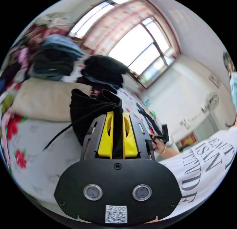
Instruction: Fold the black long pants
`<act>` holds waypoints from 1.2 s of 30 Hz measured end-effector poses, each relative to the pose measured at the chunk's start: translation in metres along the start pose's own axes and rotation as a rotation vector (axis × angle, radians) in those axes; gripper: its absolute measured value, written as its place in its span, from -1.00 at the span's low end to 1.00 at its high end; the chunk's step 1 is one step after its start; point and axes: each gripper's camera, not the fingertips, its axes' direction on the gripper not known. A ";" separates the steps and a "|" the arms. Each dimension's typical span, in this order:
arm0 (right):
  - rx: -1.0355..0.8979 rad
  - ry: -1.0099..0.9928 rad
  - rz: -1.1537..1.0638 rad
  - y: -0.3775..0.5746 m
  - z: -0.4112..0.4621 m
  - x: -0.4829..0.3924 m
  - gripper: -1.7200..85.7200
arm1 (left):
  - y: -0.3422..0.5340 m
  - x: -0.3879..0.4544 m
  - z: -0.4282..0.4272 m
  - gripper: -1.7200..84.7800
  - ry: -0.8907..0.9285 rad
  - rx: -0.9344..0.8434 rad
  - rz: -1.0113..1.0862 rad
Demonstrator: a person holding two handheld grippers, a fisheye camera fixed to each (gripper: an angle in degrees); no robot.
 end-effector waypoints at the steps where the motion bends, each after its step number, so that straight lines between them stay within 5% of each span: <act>1: 0.039 -0.004 0.058 0.004 -0.009 0.017 -0.79 | -0.005 0.014 0.018 -0.80 0.037 -0.048 0.049; 3: 0.089 -0.017 0.141 0.012 -0.020 0.041 -0.79 | -0.003 0.052 0.093 -0.75 0.212 -0.210 0.146; 7: 0.142 -0.063 0.284 0.028 -0.030 0.089 -0.77 | 0.022 0.047 0.173 -0.65 0.264 -0.422 0.029; 14: -0.013 -0.056 0.337 0.022 0.011 0.143 -0.73 | 0.078 -0.051 0.131 -0.63 -0.047 -0.438 -0.252; 18: -0.138 -0.076 0.324 0.006 0.051 0.155 -0.73 | 0.106 -0.095 0.128 -0.61 -0.005 -0.433 -0.444; 28: -0.338 -0.025 0.217 -0.028 0.095 0.145 -0.78 | 0.098 -0.098 0.167 -0.61 0.018 -0.604 -0.358; 32: -0.331 -0.021 0.229 -0.029 0.093 0.148 -0.80 | 0.093 -0.100 0.123 -0.61 -0.031 -0.451 -0.337; 36: -0.315 -0.032 0.277 -0.019 0.100 0.152 -0.83 | 0.113 -0.112 0.165 -0.60 0.082 -0.586 -0.399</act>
